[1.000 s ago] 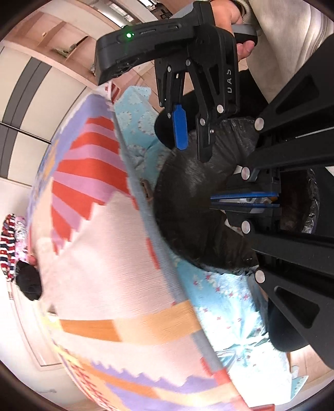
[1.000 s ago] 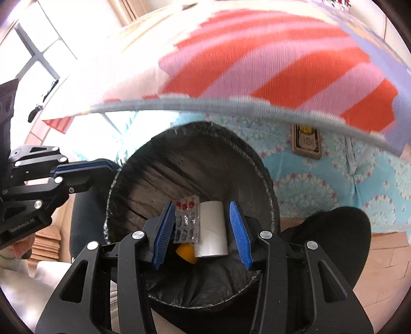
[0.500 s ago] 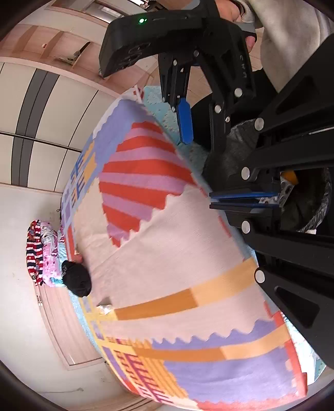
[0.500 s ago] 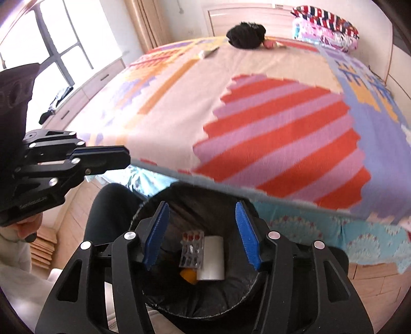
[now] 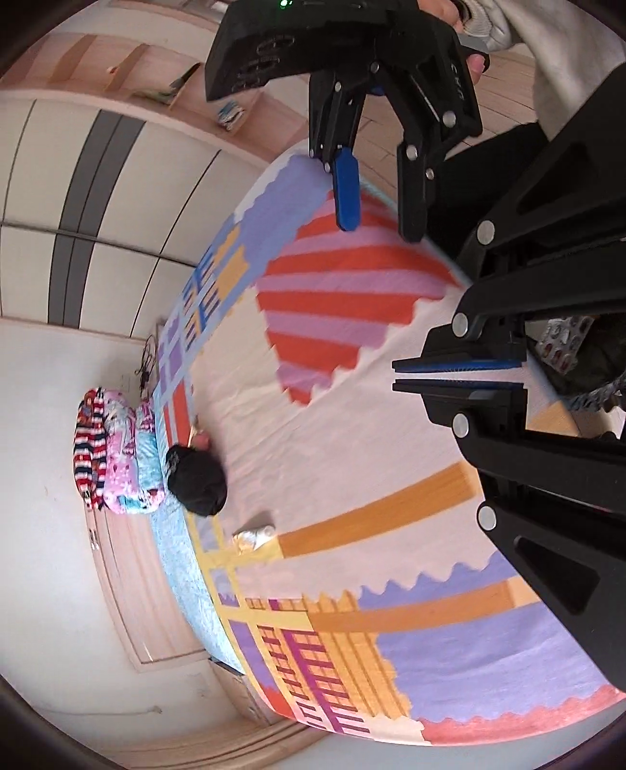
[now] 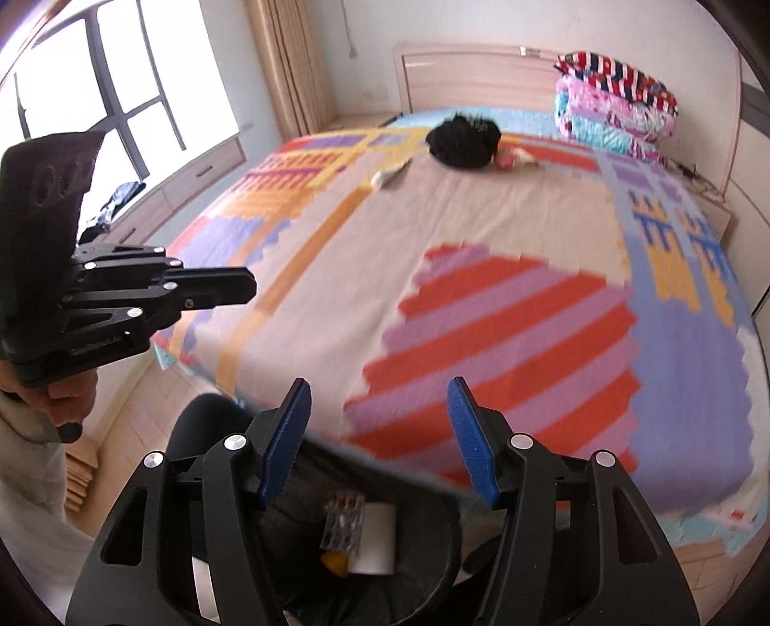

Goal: Collect trash
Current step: 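Raise both tools from the bin back over the bed, then grasp the ointment tube with the left tool while the right tool grasps the black cloth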

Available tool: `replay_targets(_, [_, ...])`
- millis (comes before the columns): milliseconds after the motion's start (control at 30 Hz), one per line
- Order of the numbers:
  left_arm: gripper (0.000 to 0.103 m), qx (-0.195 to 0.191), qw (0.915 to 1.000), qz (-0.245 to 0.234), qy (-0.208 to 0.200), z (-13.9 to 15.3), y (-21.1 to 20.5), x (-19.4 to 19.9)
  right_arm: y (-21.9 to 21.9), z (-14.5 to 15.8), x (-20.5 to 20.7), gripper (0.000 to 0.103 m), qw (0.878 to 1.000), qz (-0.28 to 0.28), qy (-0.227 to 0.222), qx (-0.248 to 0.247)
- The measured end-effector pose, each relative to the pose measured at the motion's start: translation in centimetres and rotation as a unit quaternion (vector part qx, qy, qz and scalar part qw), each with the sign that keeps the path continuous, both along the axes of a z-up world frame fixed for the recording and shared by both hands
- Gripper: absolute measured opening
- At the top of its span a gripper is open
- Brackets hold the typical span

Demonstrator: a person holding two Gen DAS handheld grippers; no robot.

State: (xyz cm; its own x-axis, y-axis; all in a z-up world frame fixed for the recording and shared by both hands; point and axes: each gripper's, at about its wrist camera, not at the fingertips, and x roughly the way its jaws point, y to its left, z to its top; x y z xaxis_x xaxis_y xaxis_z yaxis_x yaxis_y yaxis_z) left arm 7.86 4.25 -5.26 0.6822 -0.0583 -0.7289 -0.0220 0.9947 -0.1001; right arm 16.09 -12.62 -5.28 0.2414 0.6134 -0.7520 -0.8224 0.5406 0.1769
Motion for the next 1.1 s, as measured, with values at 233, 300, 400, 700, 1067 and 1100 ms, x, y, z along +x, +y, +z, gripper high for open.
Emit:
replay_targets(233, [0.002, 0.003, 0.9998, 0.02, -0.003, 0.6, 2.5, 2.5, 2.4, 1.8, 3.4, 0.064, 1.0, 0.003, -0.03, 0.007])
replay_targets(300, [0.002, 0.003, 0.9997, 0.024, -0.004, 0.8, 3.3, 3.2, 3.3, 2.3, 4.6, 0.07, 0.999, 0.002, -0.041, 0.009])
replay_targets(400, [0.002, -0.008, 0.9993, 0.036, -0.003, 0.9, 4.8, 4.5, 4.3, 2.8, 6.0, 0.072, 0.999, -0.002, -0.049, 0.01])
replay_targets(700, [0.073, -0.024, 0.9981, 0.049, -0.029, 1.4, 8.0, 7.2, 9.0, 2.7, 11.5, 0.077, 0.996, -0.012, -0.084, -0.007])
replay_targets(1067, [0.073, -0.012, 0.9961, 0.087, -0.011, 0.5, 11.8, 11.8, 14.7, 2.5, 15.9, 0.077, 0.995, 0.008, -0.1, -0.008])
replay_targets(1100, [0.073, -0.011, 0.9958, 0.091, -0.009, 0.2, 12.2, 12.4, 15.0, 2.5, 16.1, 0.077, 0.995, 0.009, -0.098, -0.007])
